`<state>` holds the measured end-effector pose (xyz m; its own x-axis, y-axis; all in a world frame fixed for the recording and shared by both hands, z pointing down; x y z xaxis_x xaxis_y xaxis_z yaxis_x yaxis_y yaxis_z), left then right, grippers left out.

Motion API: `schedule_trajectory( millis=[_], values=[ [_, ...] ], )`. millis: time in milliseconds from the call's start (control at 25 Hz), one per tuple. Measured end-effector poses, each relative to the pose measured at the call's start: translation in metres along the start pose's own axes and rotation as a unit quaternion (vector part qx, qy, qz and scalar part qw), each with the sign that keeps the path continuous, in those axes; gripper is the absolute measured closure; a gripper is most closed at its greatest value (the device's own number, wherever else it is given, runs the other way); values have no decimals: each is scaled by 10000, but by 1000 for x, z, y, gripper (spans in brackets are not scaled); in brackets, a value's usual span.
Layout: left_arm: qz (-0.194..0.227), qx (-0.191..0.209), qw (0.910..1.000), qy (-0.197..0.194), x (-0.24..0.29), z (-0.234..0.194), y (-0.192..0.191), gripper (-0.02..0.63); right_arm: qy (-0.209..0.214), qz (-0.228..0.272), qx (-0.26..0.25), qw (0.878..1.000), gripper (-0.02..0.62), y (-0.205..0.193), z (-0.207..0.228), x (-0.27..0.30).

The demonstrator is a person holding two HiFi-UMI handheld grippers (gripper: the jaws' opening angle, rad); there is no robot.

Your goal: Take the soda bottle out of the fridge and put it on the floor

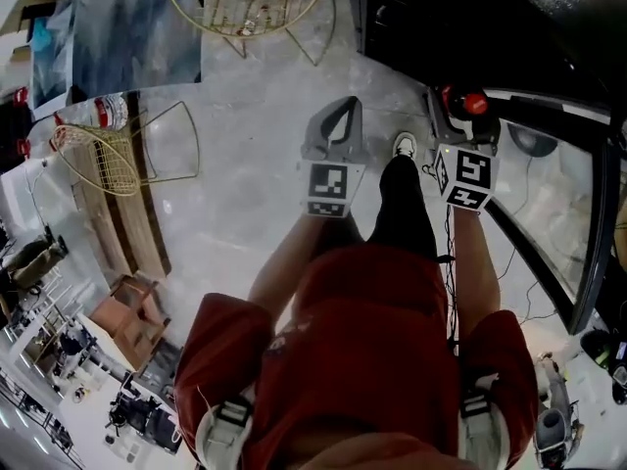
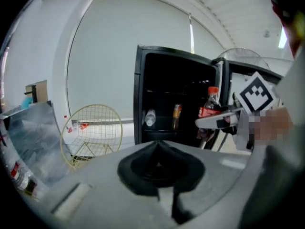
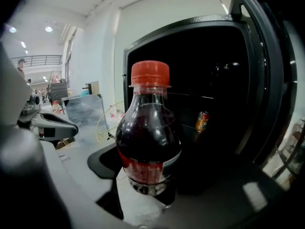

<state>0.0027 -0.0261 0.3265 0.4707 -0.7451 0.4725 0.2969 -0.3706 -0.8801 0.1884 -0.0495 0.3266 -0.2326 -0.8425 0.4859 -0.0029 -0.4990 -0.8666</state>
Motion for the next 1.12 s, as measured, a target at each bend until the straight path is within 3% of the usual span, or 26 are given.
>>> schedule_trajectory(
  millis=[360, 880, 1120],
  values=[
    [36, 47, 10000, 54, -70, -10, 41, 606, 287, -107, 185, 9994, 285, 28, -35, -70],
    [690, 247, 9946, 733, -145, -55, 110, 606, 816, 737, -110, 9939, 285, 114, -94, -120],
    [863, 347, 9909, 968, -163, -71, 119, 606, 880, 848, -201, 9923, 285, 122, -107, -125]
  ],
)
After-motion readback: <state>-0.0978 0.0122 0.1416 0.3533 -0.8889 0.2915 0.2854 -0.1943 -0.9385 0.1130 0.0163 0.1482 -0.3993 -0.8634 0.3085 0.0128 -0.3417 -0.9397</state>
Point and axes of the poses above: the fingertips, and each gripper's own axes: x forward along the fingers, z to its right, y out of its top, the point moved 4 cm from there along -x, backward along the fingers, and after that the axes turned 7 degrees about x, right-handed, at the moved point
